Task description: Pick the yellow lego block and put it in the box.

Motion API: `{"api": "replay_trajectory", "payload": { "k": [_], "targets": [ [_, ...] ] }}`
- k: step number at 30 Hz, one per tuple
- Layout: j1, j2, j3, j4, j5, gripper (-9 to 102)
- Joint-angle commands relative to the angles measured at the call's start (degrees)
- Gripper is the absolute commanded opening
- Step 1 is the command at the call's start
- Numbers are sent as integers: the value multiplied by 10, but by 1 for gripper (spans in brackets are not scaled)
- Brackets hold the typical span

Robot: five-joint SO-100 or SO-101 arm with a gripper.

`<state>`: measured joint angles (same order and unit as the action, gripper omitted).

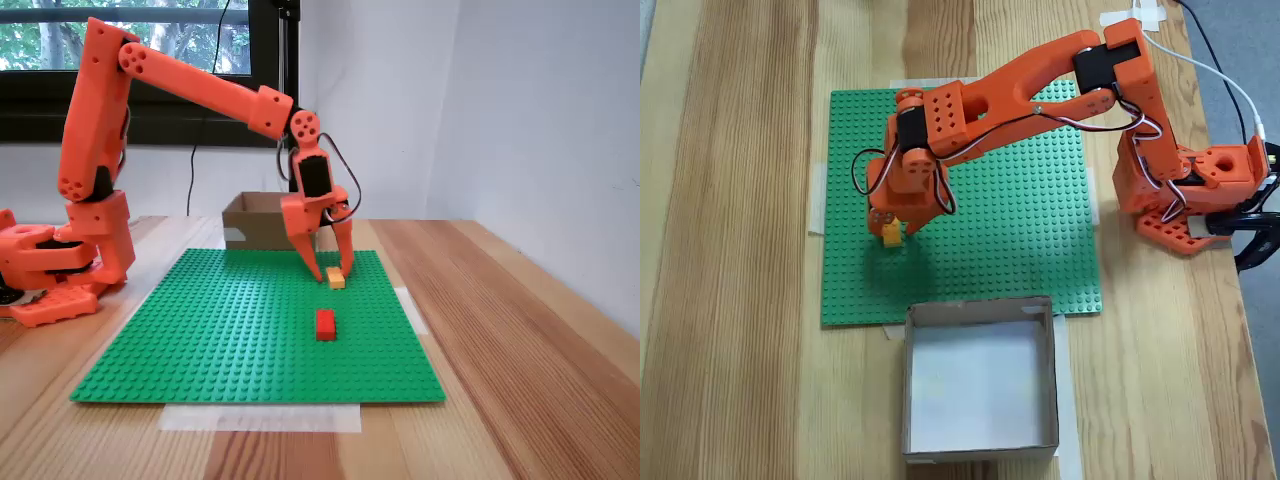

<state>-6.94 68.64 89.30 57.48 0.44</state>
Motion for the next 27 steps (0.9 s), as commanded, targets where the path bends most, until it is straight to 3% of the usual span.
{"api": "replay_trajectory", "payload": {
  "k": [1,9,27],
  "targets": [
    [7,9,3,-4,0,7],
    [5,18,3,-6,-11,1],
    [-8,120,17,26,1,0]
  ]
}}
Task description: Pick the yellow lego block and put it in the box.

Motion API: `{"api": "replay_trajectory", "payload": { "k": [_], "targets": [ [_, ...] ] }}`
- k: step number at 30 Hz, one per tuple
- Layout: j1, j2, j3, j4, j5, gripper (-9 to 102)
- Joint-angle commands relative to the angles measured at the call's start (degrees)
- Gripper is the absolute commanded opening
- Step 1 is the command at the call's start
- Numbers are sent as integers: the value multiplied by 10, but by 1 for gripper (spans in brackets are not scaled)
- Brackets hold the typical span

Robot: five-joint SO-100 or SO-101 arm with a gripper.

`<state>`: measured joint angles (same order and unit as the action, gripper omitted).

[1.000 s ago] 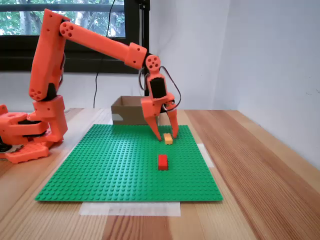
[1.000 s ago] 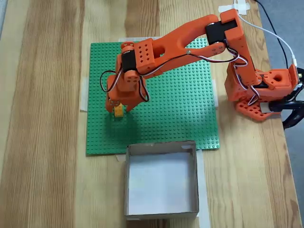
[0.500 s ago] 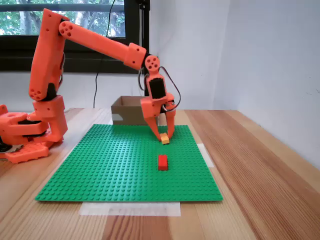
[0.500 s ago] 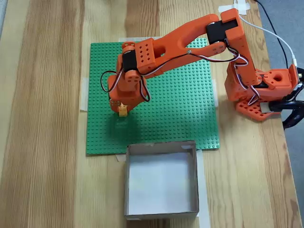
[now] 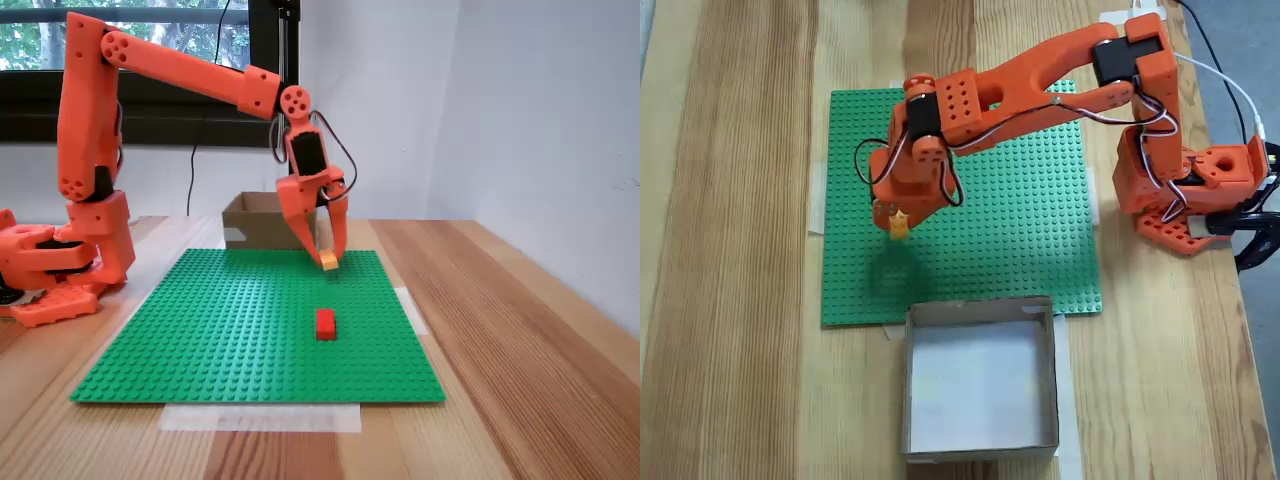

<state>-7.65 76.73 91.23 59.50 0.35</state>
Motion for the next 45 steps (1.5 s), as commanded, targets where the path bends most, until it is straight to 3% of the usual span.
{"api": "replay_trajectory", "payload": {
  "k": [1,17,45],
  "targets": [
    [-1,48,-1,9,3,0],
    [-58,224,43,91,13,1],
    [-214,326,40,156,20,0]
  ]
}}
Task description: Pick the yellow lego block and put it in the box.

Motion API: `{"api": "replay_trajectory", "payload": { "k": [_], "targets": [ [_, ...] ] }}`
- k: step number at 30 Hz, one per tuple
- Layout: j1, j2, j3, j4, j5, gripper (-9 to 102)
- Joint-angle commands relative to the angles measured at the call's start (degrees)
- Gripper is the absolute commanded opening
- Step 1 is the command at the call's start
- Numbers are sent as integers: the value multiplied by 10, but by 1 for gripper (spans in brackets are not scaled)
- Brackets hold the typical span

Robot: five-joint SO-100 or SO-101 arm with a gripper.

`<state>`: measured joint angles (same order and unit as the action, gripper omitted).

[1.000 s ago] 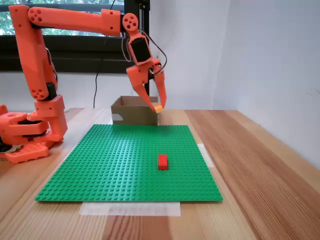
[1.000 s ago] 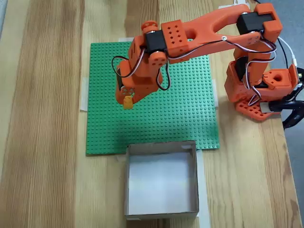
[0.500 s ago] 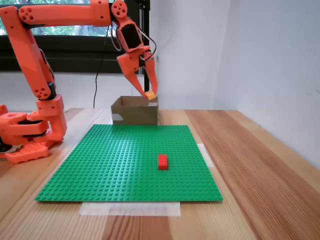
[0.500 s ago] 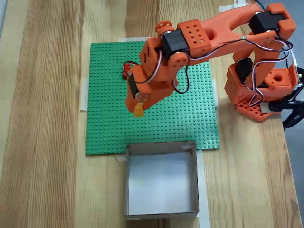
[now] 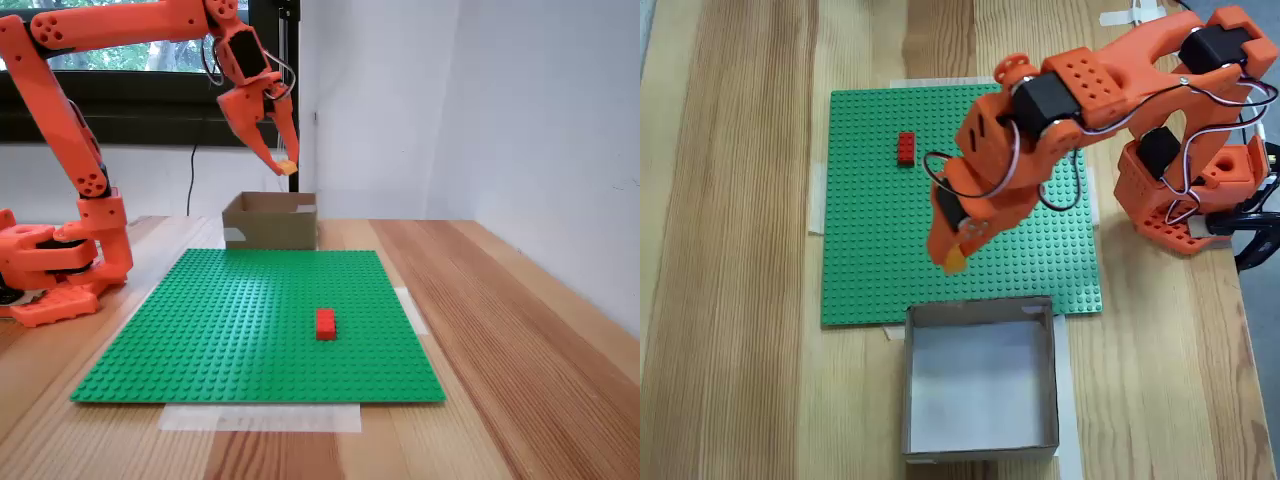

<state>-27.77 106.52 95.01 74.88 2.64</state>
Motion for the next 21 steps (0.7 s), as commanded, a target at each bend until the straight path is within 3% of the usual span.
{"api": "replay_trajectory", "payload": {
  "k": [1,21],
  "targets": [
    [-18,33,8,3,-2,0],
    [-139,36,82,-20,-6,1]
  ]
}}
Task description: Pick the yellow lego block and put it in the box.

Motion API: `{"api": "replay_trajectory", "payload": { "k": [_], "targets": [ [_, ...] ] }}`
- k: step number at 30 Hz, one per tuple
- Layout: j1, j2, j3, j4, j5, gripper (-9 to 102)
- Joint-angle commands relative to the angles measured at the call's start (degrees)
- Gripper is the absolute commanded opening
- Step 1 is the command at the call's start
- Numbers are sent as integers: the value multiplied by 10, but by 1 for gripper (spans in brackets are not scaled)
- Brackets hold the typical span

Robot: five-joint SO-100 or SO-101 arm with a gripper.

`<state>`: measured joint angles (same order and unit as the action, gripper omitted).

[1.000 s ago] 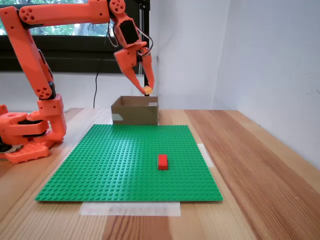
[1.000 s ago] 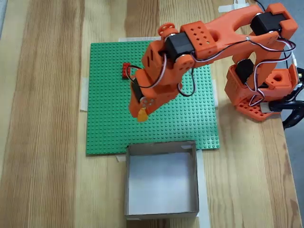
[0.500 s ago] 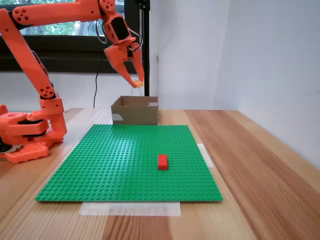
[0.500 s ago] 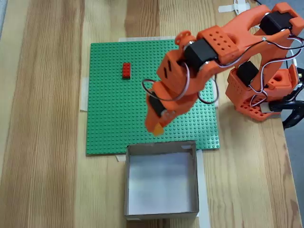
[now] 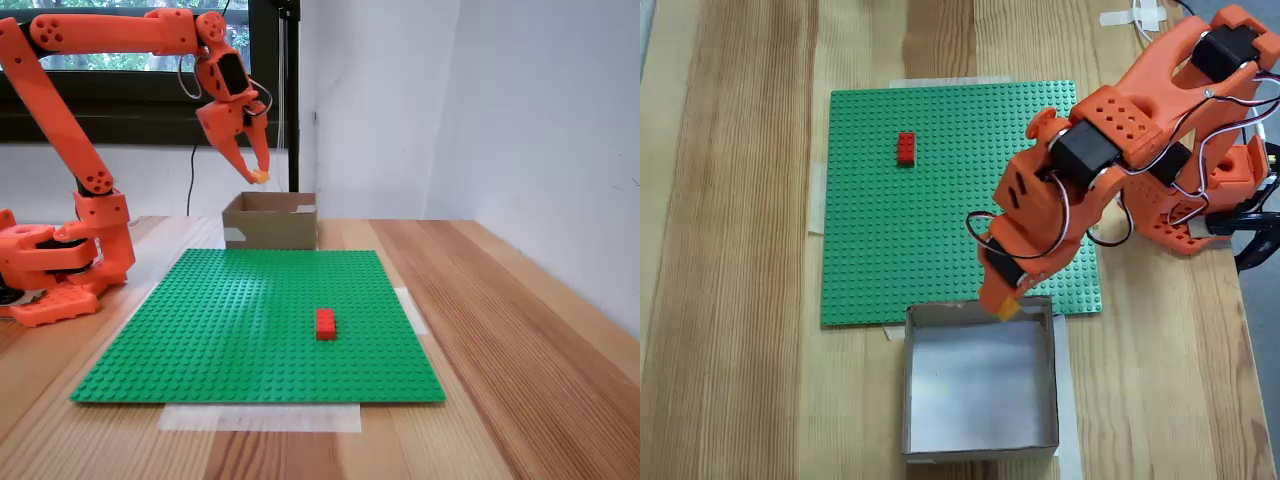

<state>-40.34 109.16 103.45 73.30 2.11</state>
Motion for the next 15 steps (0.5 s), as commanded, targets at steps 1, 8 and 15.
{"api": "replay_trajectory", "payload": {
  "k": [1,8,15],
  "targets": [
    [-17,10,-3,-4,-1,1],
    [-35,-35,-39,2,-4,1],
    [-54,-82,-74,-11,-6,1]
  ]
}}
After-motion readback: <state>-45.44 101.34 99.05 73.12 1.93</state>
